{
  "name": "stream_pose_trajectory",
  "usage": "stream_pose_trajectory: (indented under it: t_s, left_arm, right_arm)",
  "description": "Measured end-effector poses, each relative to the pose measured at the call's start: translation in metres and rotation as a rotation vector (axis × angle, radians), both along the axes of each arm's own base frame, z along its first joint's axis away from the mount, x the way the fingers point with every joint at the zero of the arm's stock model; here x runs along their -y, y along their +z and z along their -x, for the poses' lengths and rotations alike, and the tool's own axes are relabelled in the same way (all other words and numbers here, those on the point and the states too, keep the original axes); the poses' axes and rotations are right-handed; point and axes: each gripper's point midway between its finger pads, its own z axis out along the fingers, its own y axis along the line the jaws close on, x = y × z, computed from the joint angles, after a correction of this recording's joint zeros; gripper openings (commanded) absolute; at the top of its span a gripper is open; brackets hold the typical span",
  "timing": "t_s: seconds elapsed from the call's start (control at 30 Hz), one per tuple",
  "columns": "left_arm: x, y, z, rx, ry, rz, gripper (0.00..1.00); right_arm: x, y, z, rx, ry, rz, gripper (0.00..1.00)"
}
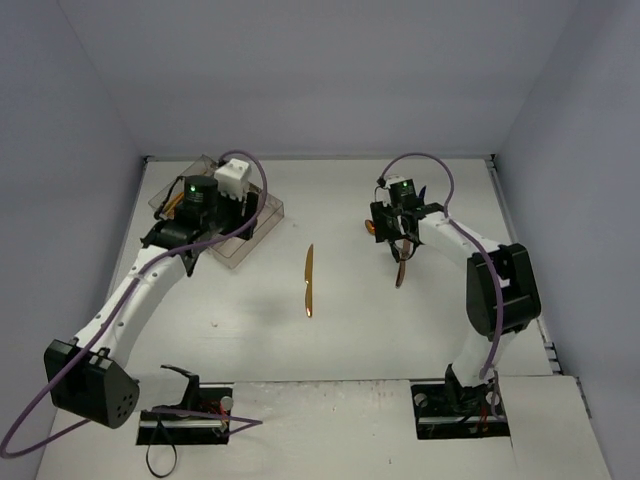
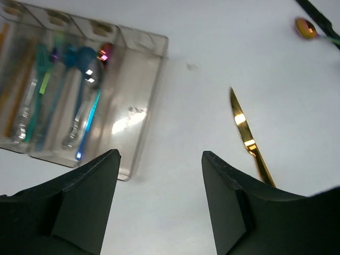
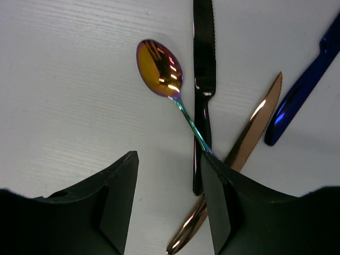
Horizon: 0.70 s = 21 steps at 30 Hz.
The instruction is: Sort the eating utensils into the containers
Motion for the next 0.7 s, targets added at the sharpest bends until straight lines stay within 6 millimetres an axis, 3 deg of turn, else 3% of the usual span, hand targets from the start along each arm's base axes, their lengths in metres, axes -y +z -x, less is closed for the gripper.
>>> stream_pose_trajectory:
  t_s: [0.13,0.27,0.53,0.7]
  left_arm:
    - [0.009,-0.039,0.027,-0.083,-0.036,-0.002,0.6]
    - [0.002,-0.067,0.042,-0.14,-0.028,-0.022,0.6]
    - [0.005,-0.061,0.042,-0.112,-0.039,-0.005,0.6]
    - [0.006,-0.061,0.042,-0.114,-0.046,-0.001,0.6]
  right_arm:
    - [-0.003,-0.007,-0.018,-0.001,0.056,0.044,0.47]
    - [-0.005,-0.014,-0.031,-0.007,0.106,0.083,0.46]
    - [-0.007,-0.048,-0.038,-0.07,0.156,0.12,0.41]
    - [-0.008,-0.051,-0.038,-0.074,0.165,0.123,0.33]
